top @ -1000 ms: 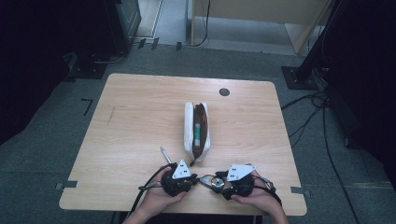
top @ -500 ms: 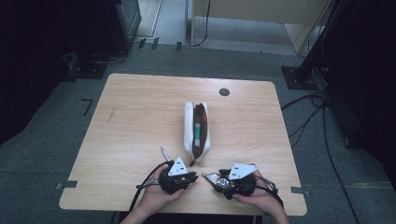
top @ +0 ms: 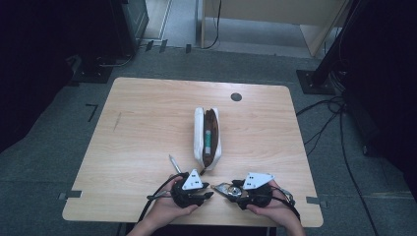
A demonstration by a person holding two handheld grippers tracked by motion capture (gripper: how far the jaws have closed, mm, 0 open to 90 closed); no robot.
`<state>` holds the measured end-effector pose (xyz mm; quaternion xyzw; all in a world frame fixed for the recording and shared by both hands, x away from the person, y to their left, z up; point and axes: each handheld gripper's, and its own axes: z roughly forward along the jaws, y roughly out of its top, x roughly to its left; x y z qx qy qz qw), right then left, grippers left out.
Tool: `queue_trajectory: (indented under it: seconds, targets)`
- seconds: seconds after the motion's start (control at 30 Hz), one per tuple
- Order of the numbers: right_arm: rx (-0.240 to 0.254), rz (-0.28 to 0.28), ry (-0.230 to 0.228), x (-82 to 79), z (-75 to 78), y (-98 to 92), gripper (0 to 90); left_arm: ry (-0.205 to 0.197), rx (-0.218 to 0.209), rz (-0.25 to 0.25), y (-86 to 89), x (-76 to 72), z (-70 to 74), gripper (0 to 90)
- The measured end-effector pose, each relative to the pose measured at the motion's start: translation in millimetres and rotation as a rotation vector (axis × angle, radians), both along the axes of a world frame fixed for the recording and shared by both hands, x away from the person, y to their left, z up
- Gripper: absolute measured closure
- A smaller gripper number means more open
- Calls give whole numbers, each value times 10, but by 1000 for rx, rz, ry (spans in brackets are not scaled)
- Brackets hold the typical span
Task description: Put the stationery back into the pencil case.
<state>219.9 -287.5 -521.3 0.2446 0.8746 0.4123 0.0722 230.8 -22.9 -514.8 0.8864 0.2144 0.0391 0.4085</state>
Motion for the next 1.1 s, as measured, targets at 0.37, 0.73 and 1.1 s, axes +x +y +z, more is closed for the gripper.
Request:
queue_trajectory:
  seconds: [0.37, 0.73, 1.1]
  targets:
    - [88, 12, 102, 77, -11, -34, 420, -25, 40, 20, -40, 9, -12, 677]
    - [83, 19, 88, 72, -13, -19, 420, -19, 37, 3, -63, 19, -11, 703]
    - [84, 18, 89, 71, -16, -24, 420, -10, 35, -3, -55, 39, -10, 792]
